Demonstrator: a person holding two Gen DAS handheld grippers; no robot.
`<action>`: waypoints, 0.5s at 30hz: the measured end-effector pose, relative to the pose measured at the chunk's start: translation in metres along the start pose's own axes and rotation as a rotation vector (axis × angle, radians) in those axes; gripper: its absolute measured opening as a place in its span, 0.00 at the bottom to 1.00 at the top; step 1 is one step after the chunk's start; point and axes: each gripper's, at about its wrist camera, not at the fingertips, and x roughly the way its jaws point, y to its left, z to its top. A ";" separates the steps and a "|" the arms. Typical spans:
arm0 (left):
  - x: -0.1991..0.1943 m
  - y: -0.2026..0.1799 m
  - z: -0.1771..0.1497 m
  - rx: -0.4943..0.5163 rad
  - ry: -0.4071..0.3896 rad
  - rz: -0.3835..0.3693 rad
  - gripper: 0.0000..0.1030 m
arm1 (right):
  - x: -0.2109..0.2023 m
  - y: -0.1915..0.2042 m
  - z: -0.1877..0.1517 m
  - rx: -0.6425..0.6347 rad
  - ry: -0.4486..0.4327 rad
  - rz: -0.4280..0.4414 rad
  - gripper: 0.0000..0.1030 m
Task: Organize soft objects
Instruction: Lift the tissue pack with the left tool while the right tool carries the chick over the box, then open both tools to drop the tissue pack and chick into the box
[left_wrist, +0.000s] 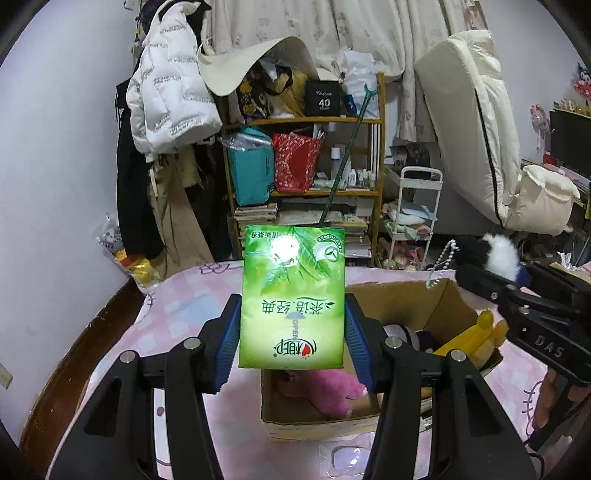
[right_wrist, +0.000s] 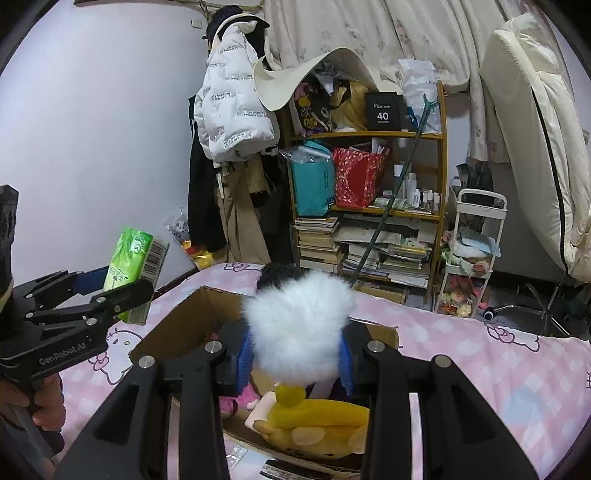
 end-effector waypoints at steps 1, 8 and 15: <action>0.003 0.000 -0.002 -0.007 0.009 -0.002 0.50 | 0.001 -0.001 -0.001 0.001 0.007 -0.003 0.39; 0.021 -0.004 -0.011 -0.006 0.069 -0.063 0.51 | 0.014 -0.009 -0.009 0.012 0.060 -0.050 0.39; 0.027 -0.014 -0.019 0.036 0.101 -0.042 0.52 | 0.015 -0.013 -0.011 0.037 0.083 -0.037 0.42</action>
